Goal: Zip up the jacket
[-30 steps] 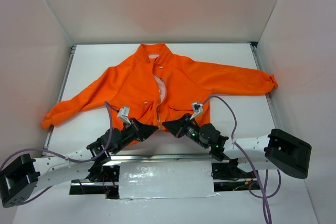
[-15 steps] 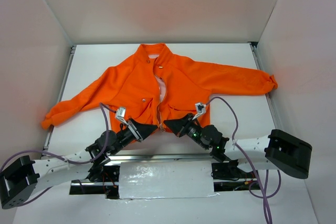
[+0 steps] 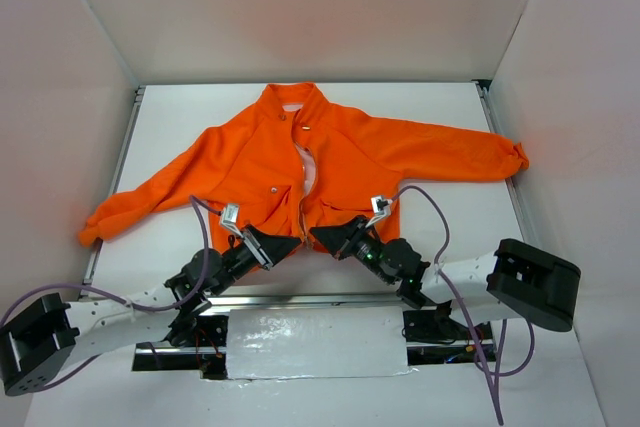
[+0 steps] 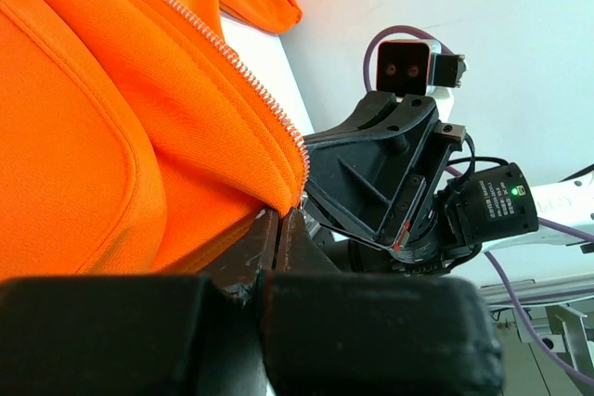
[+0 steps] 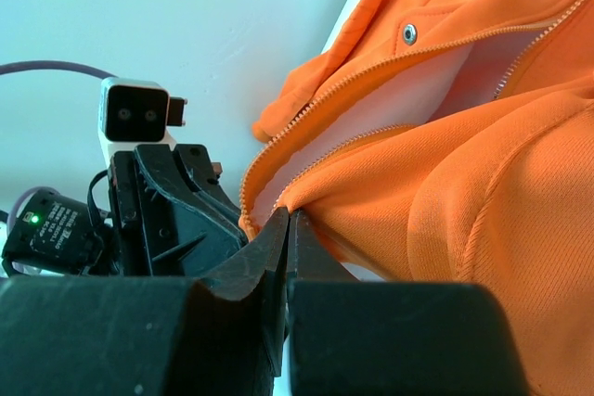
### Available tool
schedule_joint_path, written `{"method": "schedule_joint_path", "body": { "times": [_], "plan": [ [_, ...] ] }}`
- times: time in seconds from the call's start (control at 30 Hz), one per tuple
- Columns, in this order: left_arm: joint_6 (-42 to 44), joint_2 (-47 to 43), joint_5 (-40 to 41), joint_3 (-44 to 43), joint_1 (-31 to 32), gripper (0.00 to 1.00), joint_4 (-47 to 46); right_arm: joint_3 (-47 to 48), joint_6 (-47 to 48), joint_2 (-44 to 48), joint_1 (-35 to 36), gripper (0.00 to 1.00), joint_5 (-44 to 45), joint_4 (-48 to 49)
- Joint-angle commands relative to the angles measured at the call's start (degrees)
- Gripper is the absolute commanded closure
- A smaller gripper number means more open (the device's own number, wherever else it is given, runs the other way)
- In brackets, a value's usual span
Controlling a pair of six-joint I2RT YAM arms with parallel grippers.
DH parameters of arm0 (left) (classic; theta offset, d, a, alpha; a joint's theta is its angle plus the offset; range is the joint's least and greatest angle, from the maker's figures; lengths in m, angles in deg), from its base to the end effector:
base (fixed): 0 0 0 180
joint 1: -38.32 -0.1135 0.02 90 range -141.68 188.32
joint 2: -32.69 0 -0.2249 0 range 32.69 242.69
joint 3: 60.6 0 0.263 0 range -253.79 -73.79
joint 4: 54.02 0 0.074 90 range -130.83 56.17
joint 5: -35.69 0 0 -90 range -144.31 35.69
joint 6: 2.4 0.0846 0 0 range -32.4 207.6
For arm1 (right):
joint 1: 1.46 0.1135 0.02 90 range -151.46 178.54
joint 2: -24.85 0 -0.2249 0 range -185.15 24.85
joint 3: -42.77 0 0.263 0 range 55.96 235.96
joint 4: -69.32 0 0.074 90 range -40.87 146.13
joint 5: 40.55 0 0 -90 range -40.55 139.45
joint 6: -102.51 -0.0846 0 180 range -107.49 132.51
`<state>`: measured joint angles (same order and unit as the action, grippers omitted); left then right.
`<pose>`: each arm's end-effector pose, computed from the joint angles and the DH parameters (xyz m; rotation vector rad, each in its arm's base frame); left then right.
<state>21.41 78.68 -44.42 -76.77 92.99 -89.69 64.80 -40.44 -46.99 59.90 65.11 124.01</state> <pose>0.1555 -0.1943 0.1605 -0.3282 1.6525 -1.5441 0.1516 0.2300 0.1395 0.1247 1.6533 1.3779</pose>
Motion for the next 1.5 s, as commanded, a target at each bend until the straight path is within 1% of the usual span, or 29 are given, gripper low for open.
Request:
{"method": "schedule_joint_path", "body": {
  "times": [0.0, 0.27, 0.33, 0.47, 0.6, 0.7, 0.9, 0.97, 1.07, 1.2, 1.3, 1.47],
  "plan": [
    [0.7, -1.3, -2.2, -1.1, 0.5, 1.00, -1.7, 0.7, -1.5, -0.6, 0.2, 1.00, 0.2, 11.1],
    [2.7, -4.2, 1.2, -1.7, 0.4, 1.00, 4.5, 1.3, -3.8, 0.9, 2.3, 1.00, 4.3, 7.8],
    [3.3, -4.2, 1.3, -2.3, 0.4, 1.00, 5.4, 1.9, -4.2, 1.7, 3.2, 1.00, 6.7, 4.1],
    [3.9, -4.2, 0.6, -3.5, 0.4, 1.00, 7.3, 3.0, -3.8, 0.9, 3.3, 1.00, 5.0, 3.3],
    [3.4, -3.4, -0.4, -4.0, 0.4, 1.00, 5.9, 2.5, -4.5, -0.3, 3.7, 1.00, 5.2, 5.2],
    [2.7, -1.6, -1.7, -3.7, 0.4, 1.00, 4.1, 2.9, -4.4, -0.3, 3.8, 1.00, 5.7, 4.9],
    [0.3, 1.5, -3.8, -2.6, 0.4, 1.00, -1.2, 3.6, -4.3, -0.2, 3.9, 1.00, 8.5, 4.6],
    [-0.9, 1.7, -3.7, -1.3, 0.4, 1.00, -4.6, 4.0, -4.2, -0.8, 4.1, 1.00, 10.1, 4.9],
    [-2.3, 0.8, -3.2, 0.2, 0.4, 1.00, -7.3, 3.5, -4.4, -3.2, 4.8, 1.00, 12.6, 7.3],
    [-4.4, -2.1, -1.5, 2.4, 0.4, 1.00, -9.9, 2.9, -4.5, -6.3, 5.6, 1.00, 13.2, 11.9],
    [-5.1, -3.6, -0.4, 2.8, 0.4, 1.00, -9.6, 2.5, -3.9, -8.4, 6.5, 1.00, 13.7, 16.6],
    [-5.4, -4.2, 0.8, 2.8, 0.7, 1.00, -9.1, 2.9, -2.7, -9.7, 8.0, 1.00, 15.7, 20.2]
  ]
}}
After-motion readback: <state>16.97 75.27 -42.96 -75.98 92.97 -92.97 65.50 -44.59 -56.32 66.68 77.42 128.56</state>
